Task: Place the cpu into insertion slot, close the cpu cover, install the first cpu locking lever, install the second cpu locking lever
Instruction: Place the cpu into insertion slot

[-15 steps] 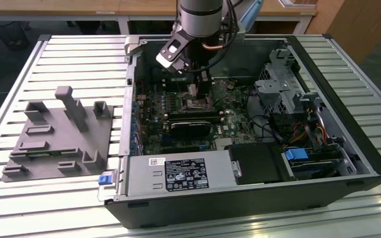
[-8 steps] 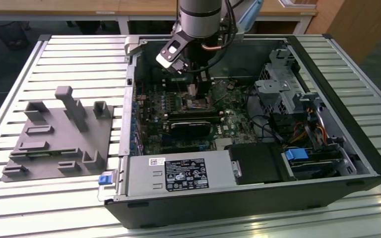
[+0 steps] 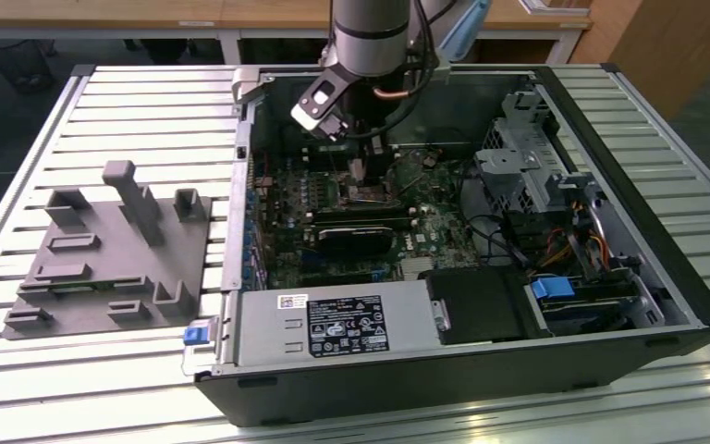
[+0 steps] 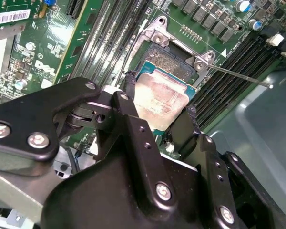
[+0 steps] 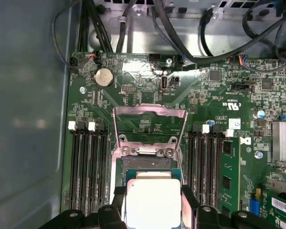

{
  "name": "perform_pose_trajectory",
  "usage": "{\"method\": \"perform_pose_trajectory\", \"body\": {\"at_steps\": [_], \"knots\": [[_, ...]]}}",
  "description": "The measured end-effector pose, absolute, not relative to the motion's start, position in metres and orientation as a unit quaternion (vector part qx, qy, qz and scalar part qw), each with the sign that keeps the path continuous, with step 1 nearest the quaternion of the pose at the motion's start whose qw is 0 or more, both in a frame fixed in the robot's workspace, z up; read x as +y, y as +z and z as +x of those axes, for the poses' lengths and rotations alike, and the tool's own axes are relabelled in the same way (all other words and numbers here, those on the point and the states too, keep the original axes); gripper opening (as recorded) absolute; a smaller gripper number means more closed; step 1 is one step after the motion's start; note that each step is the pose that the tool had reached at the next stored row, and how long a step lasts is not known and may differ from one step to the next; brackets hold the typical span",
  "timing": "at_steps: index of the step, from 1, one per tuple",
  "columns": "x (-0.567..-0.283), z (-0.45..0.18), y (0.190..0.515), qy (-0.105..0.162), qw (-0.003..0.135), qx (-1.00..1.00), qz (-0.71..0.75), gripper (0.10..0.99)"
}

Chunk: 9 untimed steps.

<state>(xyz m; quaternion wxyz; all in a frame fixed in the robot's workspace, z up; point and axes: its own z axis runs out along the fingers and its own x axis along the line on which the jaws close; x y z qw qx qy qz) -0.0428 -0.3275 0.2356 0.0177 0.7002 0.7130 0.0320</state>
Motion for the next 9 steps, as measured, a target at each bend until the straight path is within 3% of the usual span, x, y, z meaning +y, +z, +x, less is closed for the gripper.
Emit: {"method": "perform_pose_trajectory", "body": {"at_steps": [9], "knots": [[-0.3275, -0.0429, 0.233, 0.032, 0.018, 0.712, 0.701, 0.541]]}}
